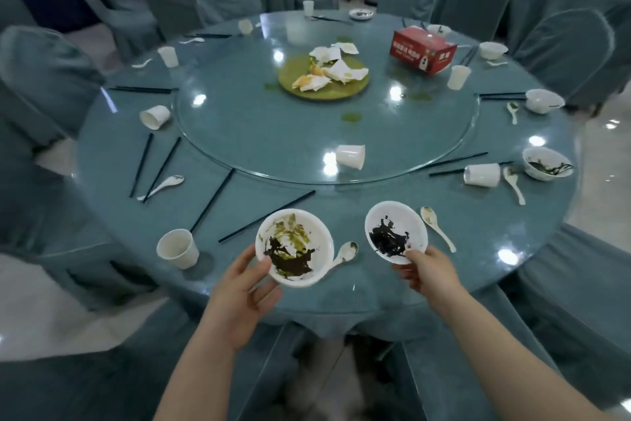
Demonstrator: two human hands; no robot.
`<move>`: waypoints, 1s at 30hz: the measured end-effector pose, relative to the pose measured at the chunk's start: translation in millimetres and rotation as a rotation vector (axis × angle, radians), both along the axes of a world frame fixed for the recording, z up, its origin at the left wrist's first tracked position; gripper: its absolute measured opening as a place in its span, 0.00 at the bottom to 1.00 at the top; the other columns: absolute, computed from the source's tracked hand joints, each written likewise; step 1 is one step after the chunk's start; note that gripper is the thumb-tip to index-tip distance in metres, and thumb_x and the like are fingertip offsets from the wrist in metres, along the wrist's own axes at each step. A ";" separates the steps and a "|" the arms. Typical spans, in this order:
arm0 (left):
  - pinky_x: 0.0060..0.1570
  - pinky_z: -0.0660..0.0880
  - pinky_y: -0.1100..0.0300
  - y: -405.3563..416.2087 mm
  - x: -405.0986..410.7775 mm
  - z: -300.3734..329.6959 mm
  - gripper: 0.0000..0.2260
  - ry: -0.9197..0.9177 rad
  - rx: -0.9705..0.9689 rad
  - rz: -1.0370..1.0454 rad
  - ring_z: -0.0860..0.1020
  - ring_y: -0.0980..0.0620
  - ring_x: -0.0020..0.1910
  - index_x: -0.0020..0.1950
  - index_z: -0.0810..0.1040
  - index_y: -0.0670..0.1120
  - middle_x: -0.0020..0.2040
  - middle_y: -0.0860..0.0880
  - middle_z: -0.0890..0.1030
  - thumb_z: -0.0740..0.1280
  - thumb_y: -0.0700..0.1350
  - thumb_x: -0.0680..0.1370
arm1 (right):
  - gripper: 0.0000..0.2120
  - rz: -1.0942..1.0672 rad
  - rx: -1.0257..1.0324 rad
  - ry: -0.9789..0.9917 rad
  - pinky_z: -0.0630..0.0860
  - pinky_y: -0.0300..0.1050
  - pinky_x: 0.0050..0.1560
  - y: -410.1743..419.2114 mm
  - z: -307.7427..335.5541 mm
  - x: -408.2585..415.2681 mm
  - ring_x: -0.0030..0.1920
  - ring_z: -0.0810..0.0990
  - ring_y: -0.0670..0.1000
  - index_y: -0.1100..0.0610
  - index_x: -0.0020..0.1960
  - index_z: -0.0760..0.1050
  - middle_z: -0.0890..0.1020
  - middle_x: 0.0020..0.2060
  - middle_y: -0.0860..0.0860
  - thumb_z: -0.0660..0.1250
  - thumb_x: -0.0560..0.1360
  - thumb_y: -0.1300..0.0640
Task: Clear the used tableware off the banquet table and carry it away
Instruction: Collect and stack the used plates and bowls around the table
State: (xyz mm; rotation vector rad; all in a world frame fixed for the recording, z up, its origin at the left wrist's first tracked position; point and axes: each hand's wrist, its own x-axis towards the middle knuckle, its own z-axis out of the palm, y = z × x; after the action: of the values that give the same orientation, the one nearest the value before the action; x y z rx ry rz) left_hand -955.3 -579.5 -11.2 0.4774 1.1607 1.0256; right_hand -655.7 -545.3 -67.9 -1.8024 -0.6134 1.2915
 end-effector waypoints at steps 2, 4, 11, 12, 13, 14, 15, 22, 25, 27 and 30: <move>0.48 0.76 0.54 0.0 -2.6 0.7 0.28 -0.015 0.000 -0.002 0.80 0.45 0.55 0.69 0.72 0.52 0.57 0.48 0.83 0.71 0.45 0.69 | 0.04 0.053 0.071 0.048 0.68 0.38 0.28 -8.3 29.5 -17.9 0.25 0.75 0.48 0.57 0.48 0.75 0.83 0.29 0.53 0.63 0.74 0.61; 0.48 0.76 0.54 -1.0 -3.8 2.7 0.31 -0.023 0.009 -0.019 0.80 0.44 0.56 0.69 0.71 0.52 0.55 0.48 0.83 0.73 0.46 0.66 | 0.03 0.109 0.143 0.061 0.70 0.39 0.28 -19.6 57.3 -35.0 0.26 0.76 0.47 0.57 0.48 0.75 0.82 0.29 0.52 0.65 0.75 0.59; 0.47 0.77 0.52 -8.2 6.1 10.9 0.24 -0.087 0.065 -0.134 0.82 0.45 0.50 0.65 0.74 0.52 0.51 0.47 0.85 0.72 0.46 0.69 | 0.05 0.167 0.255 -0.074 0.70 0.38 0.28 -61.9 105.6 -88.3 0.27 0.77 0.47 0.58 0.48 0.74 0.81 0.30 0.51 0.68 0.75 0.58; 0.47 0.78 0.53 -10.5 9.6 13.9 0.25 -0.080 0.086 -0.169 0.82 0.45 0.49 0.65 0.75 0.52 0.49 0.48 0.85 0.73 0.45 0.68 | 0.06 0.142 0.264 -0.087 0.70 0.38 0.28 -67.9 106.4 -90.3 0.27 0.76 0.47 0.58 0.49 0.74 0.81 0.31 0.52 0.68 0.75 0.57; 0.46 0.78 0.54 -12.7 13.6 16.2 0.25 -0.074 0.105 -0.202 0.82 0.46 0.48 0.64 0.75 0.52 0.48 0.48 0.85 0.74 0.43 0.67 | 0.07 0.106 0.272 -0.108 0.70 0.38 0.29 -74.1 107.3 -90.6 0.28 0.77 0.47 0.57 0.50 0.74 0.81 0.34 0.53 0.69 0.74 0.56; 0.45 0.79 0.55 -14.8 18.1 18.0 0.24 -0.073 0.122 -0.228 0.82 0.47 0.47 0.63 0.75 0.52 0.46 0.48 0.86 0.74 0.40 0.68 | 0.08 0.066 0.278 -0.126 0.71 0.39 0.30 -80.7 108.0 -89.5 0.31 0.77 0.48 0.56 0.51 0.73 0.81 0.37 0.54 0.69 0.74 0.56; 0.45 0.79 0.55 -17.9 22.4 21.1 0.22 -0.073 0.132 -0.248 0.82 0.47 0.46 0.62 0.75 0.52 0.44 0.48 0.86 0.72 0.38 0.70 | 0.10 0.028 0.273 -0.131 0.73 0.40 0.32 -87.8 108.9 -87.7 0.34 0.78 0.49 0.53 0.53 0.73 0.81 0.41 0.54 0.69 0.74 0.55; 0.45 0.81 0.51 -42.0 75.0 45.9 0.17 -0.124 0.187 -0.477 0.83 0.48 0.44 0.59 0.80 0.47 0.47 0.45 0.85 0.71 0.49 0.71 | 0.08 -0.073 0.267 0.030 0.82 0.48 0.43 -141.2 119.2 -41.6 0.43 0.84 0.54 0.58 0.51 0.81 0.86 0.43 0.55 0.67 0.76 0.55; 0.41 0.80 0.51 -60.0 115.3 55.7 0.18 -0.120 0.213 -0.566 0.83 0.47 0.45 0.53 0.83 0.49 0.49 0.44 0.84 0.71 0.56 0.67 | 0.06 -0.163 0.321 0.002 0.82 0.51 0.41 -171.4 122.8 -7.3 0.41 0.84 0.54 0.60 0.50 0.81 0.86 0.42 0.57 0.68 0.75 0.60; 0.39 0.79 0.55 -76.3 148.9 60.6 0.18 -0.090 0.274 -0.671 0.83 0.47 0.47 0.57 0.81 0.50 0.51 0.44 0.84 0.72 0.51 0.69 | 0.05 -0.219 0.335 -0.037 0.82 0.56 0.47 -195.8 123.7 20.8 0.43 0.84 0.56 0.59 0.50 0.80 0.85 0.43 0.57 0.70 0.74 0.61; 0.37 0.79 0.57 -105.5 205.7 60.6 0.17 -0.051 0.319 -0.742 0.84 0.45 0.46 0.62 0.76 0.50 0.53 0.42 0.84 0.69 0.38 0.75 | 0.06 -0.288 0.339 -0.110 0.83 0.51 0.42 -238.6 126.4 68.8 0.41 0.85 0.54 0.57 0.49 0.79 0.85 0.41 0.56 0.71 0.72 0.63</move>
State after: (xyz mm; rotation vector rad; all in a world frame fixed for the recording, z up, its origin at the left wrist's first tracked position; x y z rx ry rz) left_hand -749.6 -685.0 49.4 1.0354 0.6735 0.5590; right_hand -586.9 -783.9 58.5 -1.6160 -0.5692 0.8447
